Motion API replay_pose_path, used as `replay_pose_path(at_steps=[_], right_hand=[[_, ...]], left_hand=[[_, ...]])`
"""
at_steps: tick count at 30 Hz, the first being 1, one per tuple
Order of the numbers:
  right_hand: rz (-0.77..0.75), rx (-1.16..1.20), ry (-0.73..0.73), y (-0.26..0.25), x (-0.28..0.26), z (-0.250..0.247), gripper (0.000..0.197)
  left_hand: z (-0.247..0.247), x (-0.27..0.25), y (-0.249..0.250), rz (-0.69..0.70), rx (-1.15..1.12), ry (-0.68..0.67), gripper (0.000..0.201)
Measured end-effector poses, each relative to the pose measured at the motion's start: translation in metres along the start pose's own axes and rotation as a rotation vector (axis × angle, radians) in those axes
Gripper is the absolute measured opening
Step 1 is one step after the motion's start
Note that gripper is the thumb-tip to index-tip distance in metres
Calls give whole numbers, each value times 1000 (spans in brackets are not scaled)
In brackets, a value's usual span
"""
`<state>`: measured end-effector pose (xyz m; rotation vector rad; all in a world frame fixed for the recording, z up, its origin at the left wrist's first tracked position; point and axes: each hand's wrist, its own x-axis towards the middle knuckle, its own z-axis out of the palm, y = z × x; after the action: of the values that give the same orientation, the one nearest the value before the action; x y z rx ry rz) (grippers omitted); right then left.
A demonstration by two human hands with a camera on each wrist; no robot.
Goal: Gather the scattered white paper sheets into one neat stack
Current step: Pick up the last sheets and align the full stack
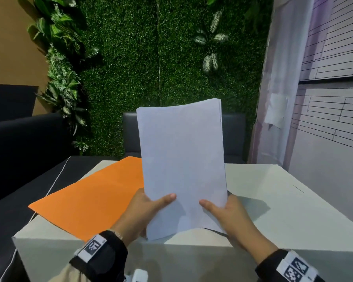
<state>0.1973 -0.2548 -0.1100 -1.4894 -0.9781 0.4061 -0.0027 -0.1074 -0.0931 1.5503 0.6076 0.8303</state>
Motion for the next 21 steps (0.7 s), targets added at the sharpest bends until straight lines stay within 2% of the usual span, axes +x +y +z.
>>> replay_pose_path(at_steps=[3, 7, 11, 15, 18, 21], right_hand=[[11, 47, 52, 1, 2, 4, 18], [-42, 115, 87, -22, 5, 1, 20], [-44, 144, 88, -36, 8, -7, 46], [106, 39, 32, -8, -1, 4, 33], [150, 104, 10, 5, 1, 6, 17], [169, 137, -38, 6, 3, 3, 17]], left_hand=[[3, 2, 3, 58, -15, 45, 31], [8, 6, 19, 139, -86, 81, 33], [7, 7, 20, 136, -106, 53, 36], [11, -3, -7, 47, -92, 4, 40], [6, -2, -20, 15, -45, -22, 41], [0, -2, -18, 31, 24, -80, 41]])
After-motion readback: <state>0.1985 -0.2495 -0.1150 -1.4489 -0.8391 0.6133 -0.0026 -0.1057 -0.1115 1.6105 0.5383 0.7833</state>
